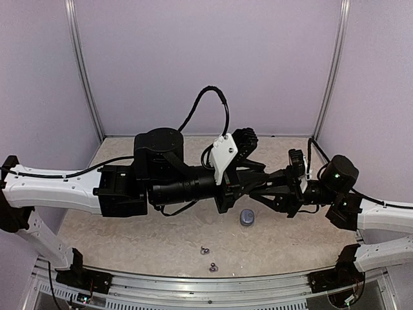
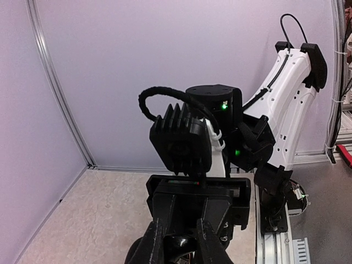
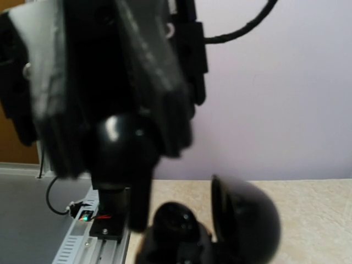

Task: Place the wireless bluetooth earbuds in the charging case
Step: Insert the right earbud into the right side groove of the charging case.

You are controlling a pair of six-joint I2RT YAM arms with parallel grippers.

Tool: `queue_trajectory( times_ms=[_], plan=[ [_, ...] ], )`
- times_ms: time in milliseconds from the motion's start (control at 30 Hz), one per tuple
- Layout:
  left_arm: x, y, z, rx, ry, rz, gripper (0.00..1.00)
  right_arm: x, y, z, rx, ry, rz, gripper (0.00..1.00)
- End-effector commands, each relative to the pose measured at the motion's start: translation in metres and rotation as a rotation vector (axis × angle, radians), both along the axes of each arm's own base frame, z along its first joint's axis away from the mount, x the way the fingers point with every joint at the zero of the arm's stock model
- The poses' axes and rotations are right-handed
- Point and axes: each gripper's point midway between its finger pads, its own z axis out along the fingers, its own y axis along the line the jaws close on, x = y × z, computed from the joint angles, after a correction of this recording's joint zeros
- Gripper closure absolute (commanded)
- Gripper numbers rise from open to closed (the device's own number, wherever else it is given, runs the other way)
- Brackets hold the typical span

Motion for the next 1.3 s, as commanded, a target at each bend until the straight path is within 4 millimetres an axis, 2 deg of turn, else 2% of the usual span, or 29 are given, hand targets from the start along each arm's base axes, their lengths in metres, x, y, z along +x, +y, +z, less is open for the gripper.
queue_trajectory(
  times_ms=[0,867,1267],
  plan=[
    [-0.002,-0.005,0.010,-0.019,-0.019,-0.012,0.92,-0.009,0.001,0.019,0.045,-0.025,0.033,1.00],
    [0.006,-0.011,-0.001,-0.005,-0.021,0.005,0.92,-0.023,0.001,0.024,0.055,-0.039,0.092,1.00],
    [0.000,-0.010,-0.023,0.027,0.010,-0.035,0.90,-0.030,-0.005,0.041,0.094,-0.066,0.105,1.00]
  ],
)
